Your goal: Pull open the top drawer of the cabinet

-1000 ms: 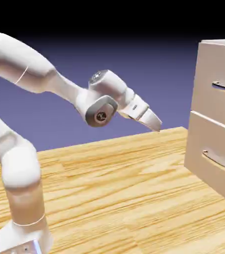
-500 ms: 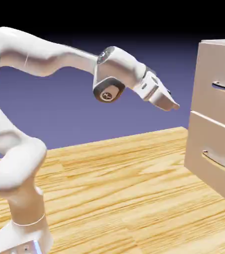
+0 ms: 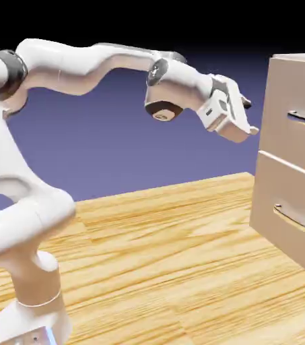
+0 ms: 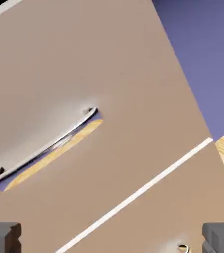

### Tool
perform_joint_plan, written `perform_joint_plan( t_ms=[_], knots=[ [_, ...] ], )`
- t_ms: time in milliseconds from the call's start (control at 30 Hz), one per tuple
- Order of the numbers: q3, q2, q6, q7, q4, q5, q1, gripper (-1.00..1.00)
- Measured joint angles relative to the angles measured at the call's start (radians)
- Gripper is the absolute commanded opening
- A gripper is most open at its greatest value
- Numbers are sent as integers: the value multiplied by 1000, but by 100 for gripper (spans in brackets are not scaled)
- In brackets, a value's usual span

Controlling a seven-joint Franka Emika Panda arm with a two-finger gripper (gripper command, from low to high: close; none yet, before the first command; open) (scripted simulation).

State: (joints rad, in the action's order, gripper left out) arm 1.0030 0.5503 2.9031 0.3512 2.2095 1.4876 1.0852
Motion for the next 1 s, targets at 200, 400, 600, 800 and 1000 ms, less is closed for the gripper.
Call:
perform_joint_plan(
  t_ms=[200,400,600,800,1000],
  knots=[
    [176,-3,-23,-68,-105,261,192,0],
    [352,-7,-47,-137,-211,522,385,0],
    [528,-10,-70,-205,-316,783,577,0],
    [704,-14,-94,-273,-421,1044,770,0],
    [880,-17,-117,-342,-527,1305,962,0]
  ],
)
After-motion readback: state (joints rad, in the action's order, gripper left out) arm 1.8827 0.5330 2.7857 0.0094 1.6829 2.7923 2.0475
